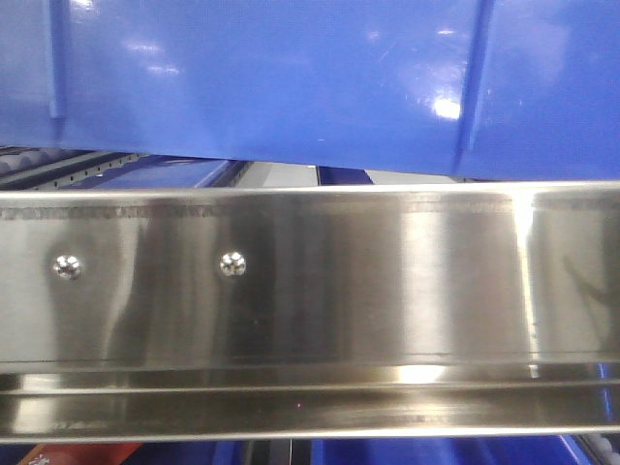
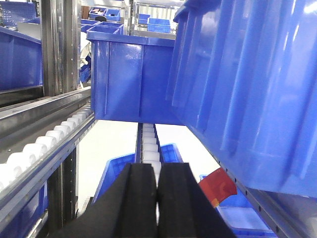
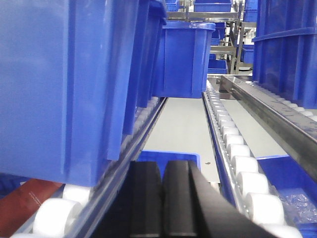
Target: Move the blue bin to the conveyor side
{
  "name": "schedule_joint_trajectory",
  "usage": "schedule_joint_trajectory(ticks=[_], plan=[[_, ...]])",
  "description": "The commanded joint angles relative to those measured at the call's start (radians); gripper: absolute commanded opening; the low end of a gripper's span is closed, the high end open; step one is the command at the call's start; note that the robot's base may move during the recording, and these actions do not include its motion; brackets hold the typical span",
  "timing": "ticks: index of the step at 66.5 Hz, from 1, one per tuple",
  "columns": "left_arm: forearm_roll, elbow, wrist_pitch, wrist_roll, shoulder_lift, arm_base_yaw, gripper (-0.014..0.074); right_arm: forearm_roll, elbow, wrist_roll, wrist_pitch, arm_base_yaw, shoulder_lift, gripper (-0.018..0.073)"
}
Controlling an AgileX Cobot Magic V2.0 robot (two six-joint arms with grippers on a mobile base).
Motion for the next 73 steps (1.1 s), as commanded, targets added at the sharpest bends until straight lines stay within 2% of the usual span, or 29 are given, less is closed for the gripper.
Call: schedule_joint_trajectory(ticks=[1, 30, 45, 63, 73], plan=[[0.0, -0.004, -0.017, 0.001, -0.004, 0.004, -0.0008, -0.01, -0.002, -0.004, -0.018, 0.003, -0.003, -0.0069], [0.0, -0.004, -0.017, 0.001, -0.004, 0.004, -0.0008, -0.01, -0.002, -0.004, -0.018, 0.003, -0.003, -0.0069], [0.0, -0.004, -0.054, 0.001, -0.004, 0.004, -0.0008, -0.01, -0.002, -0.004, -0.024, 0.002, -0.003, -0.0069], [0.0, -0.004, -0.061, 0.001, -0.004, 0.004, -0.0008, -0.01, -0.002, -0.004, -0.085, 0.002, -0.003, -0.0069], [0.0, -0.004, -0.084, 0.001, -0.004, 0.004, -0.0008, -0.01, -0.002, -0.004, -0.17, 0.002, -0.003, -0.0069]])
